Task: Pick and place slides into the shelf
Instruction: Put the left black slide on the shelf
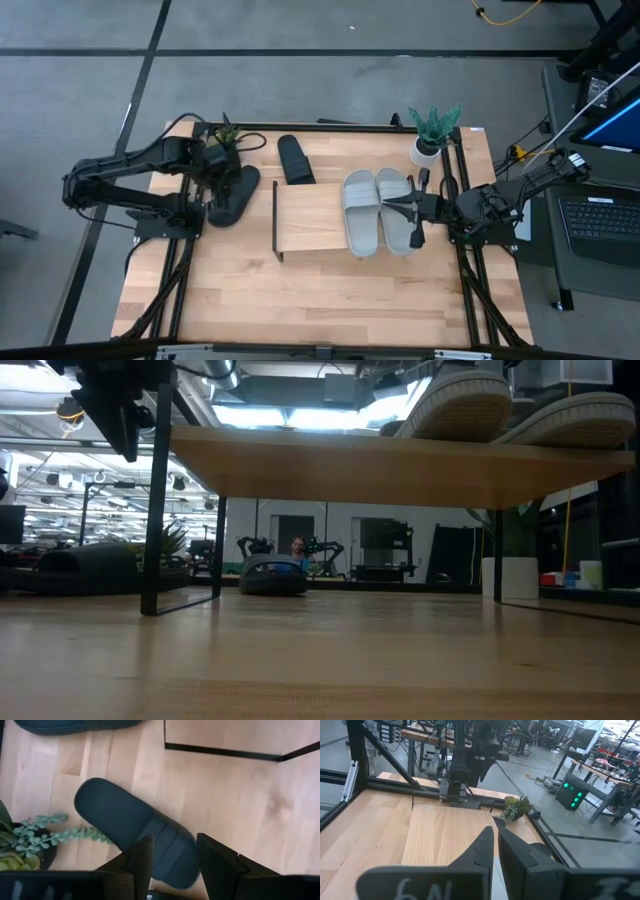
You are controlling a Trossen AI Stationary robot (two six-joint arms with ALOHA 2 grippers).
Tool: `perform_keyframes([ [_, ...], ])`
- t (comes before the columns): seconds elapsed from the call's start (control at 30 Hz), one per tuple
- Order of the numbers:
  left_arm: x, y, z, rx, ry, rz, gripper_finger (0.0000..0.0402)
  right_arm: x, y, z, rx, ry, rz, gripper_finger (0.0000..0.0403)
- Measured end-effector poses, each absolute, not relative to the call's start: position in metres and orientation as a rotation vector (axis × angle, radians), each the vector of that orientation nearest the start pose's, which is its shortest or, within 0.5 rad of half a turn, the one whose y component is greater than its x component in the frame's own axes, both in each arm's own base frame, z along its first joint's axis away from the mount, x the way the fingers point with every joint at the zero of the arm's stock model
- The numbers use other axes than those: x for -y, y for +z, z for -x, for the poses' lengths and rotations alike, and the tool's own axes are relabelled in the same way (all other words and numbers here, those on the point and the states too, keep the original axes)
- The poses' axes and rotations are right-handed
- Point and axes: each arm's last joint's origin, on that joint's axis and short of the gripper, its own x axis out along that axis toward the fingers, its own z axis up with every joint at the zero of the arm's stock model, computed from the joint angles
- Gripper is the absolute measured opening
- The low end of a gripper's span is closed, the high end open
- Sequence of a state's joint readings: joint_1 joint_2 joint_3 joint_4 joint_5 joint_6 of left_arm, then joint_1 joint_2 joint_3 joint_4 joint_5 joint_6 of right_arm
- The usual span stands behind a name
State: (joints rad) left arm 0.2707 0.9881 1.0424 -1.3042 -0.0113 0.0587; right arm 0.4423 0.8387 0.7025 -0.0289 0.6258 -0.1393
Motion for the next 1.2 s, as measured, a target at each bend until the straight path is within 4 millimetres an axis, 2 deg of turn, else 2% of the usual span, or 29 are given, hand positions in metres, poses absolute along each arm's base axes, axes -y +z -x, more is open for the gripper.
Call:
perform_keyframes([
  [0.2, -0.050, 0.297, -0.150, -1.314, 0.204, 0.091, 0.0140, -0.064, 0.311, -0.174, -0.156, -0.172, 0.221, 0.0029],
  [0.4, -0.056, 0.295, -0.150, -1.348, 0.290, 0.085, 0.0140, -0.064, 0.311, -0.174, -0.158, -0.172, 0.224, 0.0029],
  [0.5, -0.055, 0.296, -0.150, -1.353, 0.355, 0.078, 0.0140, -0.064, 0.309, -0.174, -0.172, -0.171, 0.233, 0.0029],
  [0.7, -0.043, 0.294, -0.145, -1.413, 0.419, 0.174, 0.0140, -0.063, 0.308, -0.173, -0.180, -0.171, 0.238, 0.0029],
  [0.87, -0.034, 0.294, -0.147, -1.419, 0.361, 0.142, 0.0140, -0.063, 0.308, -0.173, -0.182, -0.169, 0.262, 0.0029],
  [1.2, -0.034, 0.295, -0.153, -1.360, 0.345, 0.110, 0.0140, -0.063, 0.308, -0.173, -0.182, -0.169, 0.259, 0.0029],
])
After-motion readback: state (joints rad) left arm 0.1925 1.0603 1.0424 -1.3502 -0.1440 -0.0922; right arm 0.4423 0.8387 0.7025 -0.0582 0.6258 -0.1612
